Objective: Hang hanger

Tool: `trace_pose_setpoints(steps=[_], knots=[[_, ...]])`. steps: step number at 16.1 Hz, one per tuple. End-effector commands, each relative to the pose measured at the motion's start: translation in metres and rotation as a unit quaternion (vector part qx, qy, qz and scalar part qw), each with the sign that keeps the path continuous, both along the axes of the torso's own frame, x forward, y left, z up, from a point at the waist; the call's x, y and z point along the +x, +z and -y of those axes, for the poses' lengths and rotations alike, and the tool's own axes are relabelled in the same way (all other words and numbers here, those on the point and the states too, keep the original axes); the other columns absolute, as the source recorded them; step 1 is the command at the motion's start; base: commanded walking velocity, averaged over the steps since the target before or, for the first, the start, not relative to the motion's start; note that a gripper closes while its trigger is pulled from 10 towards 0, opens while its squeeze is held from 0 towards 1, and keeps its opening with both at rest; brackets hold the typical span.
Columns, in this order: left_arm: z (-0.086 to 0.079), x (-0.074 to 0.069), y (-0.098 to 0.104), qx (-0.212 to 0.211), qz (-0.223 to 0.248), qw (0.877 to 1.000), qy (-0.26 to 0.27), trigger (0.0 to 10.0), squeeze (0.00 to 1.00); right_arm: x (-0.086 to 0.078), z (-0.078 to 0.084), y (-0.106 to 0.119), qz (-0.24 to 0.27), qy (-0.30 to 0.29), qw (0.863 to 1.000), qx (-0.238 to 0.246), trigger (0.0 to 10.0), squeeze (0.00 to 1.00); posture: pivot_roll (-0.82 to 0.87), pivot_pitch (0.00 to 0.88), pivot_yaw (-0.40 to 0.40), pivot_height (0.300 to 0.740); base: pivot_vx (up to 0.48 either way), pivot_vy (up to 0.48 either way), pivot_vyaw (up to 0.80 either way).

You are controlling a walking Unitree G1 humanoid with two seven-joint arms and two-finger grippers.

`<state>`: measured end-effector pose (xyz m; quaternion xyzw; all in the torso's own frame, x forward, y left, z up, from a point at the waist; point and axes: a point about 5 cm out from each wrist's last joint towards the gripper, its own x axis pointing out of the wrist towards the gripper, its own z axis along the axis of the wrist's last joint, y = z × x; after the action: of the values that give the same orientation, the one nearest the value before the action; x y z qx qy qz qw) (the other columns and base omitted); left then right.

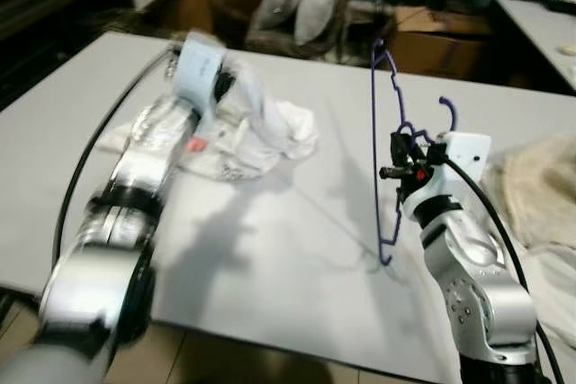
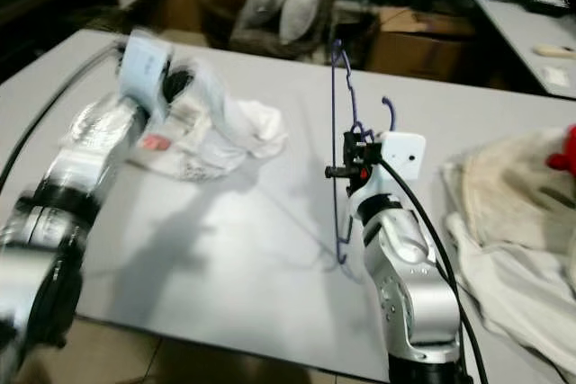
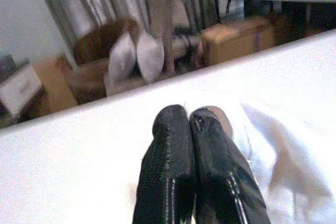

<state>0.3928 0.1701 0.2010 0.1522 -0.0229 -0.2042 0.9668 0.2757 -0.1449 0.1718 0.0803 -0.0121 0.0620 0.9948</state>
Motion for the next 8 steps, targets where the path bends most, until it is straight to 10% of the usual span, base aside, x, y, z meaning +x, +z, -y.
trace_pose_setpoints(steps=[1, 8], knots=[[0.01, -0.006, 0.024, 0.007, 0.042, 0.998, -0.053, 10.0, 0.0, -0.001, -0.001, -0.003, -0.01, 0.006, 1.0, 0.0, 10.0, 0.0, 0.1, 0.0, -0.018, 0.74, 0.0, 0.0, 0.0], [0.01, -0.076, 0.046, -0.019, 0.038, 0.97, -0.24, 10.0, 0.0, 0.003, -0.008, -0.004, -0.013, 0.026, 1.0, 0.002, 10.0, 0.0, 0.12, 0.0, -0.03, 0.74, 0.0, 0.0, 0.0]])
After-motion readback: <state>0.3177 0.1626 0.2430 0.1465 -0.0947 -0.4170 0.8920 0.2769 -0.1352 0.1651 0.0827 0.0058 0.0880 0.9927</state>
